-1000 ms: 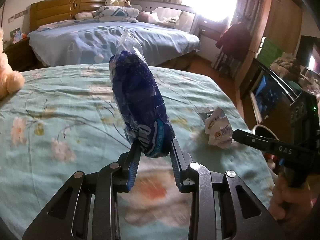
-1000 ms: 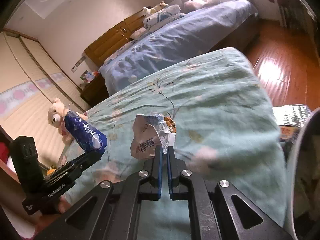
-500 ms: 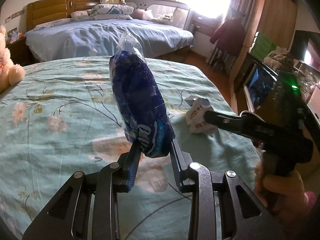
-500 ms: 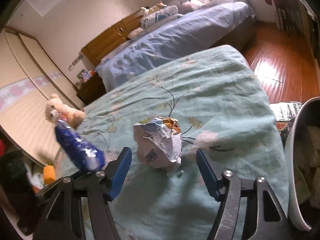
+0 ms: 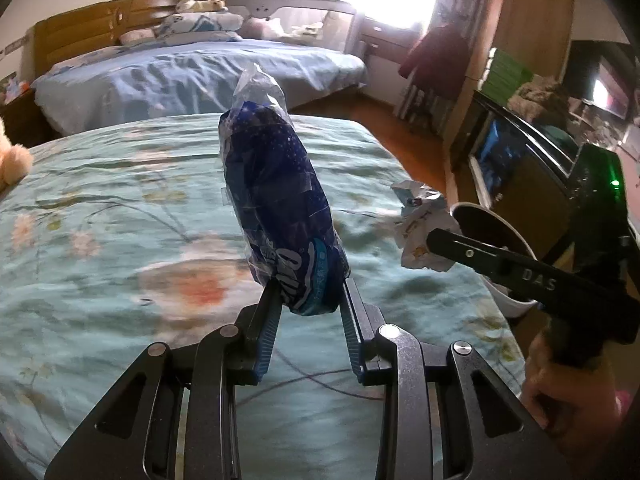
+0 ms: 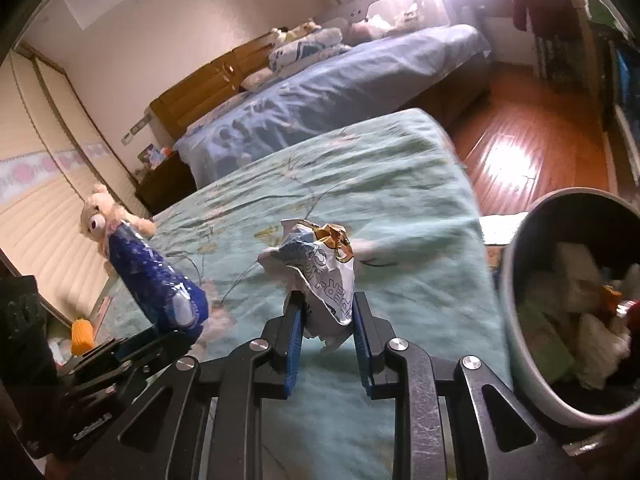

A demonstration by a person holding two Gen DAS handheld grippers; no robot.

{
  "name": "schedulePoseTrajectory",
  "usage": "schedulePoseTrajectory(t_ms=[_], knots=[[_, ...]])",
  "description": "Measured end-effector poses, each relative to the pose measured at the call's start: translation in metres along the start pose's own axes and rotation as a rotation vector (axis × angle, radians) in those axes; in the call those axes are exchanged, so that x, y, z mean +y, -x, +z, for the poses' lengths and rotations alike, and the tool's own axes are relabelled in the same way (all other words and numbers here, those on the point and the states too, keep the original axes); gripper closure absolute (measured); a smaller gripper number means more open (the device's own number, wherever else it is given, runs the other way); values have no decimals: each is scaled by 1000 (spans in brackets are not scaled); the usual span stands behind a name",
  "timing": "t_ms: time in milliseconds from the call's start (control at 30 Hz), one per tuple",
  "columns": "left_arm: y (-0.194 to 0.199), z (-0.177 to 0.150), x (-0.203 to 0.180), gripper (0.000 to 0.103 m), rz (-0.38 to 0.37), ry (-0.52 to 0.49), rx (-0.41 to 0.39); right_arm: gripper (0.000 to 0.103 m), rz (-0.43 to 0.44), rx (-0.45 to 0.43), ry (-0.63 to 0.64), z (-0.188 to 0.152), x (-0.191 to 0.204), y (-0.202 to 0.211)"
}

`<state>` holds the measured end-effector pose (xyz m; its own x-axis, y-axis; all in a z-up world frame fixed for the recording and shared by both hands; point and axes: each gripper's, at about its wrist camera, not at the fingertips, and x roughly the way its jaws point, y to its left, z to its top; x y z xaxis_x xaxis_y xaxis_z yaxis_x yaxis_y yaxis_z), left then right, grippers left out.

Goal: Collect trash
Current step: 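Carry the blue chip bag with left tool toward the bin while right tool carries the paper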

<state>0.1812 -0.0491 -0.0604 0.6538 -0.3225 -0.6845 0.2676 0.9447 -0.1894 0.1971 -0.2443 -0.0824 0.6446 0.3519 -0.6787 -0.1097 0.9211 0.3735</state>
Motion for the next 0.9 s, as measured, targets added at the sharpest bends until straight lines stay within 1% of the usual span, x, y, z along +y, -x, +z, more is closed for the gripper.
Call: schedulePoseTrajectory(t_ms=[267, 567, 900], knots=[[-4, -3, -31, 74, -42, -53, 12, 79, -37, -52, -37, -13, -20, 38], [-4, -6, -62, 74, -74, -110, 16, 79, -59, -71, -85, -22, -41, 57], [-9, -3, -101, 74, -109, -177, 23, 79, -94, -100, -125, -25, -66, 77]])
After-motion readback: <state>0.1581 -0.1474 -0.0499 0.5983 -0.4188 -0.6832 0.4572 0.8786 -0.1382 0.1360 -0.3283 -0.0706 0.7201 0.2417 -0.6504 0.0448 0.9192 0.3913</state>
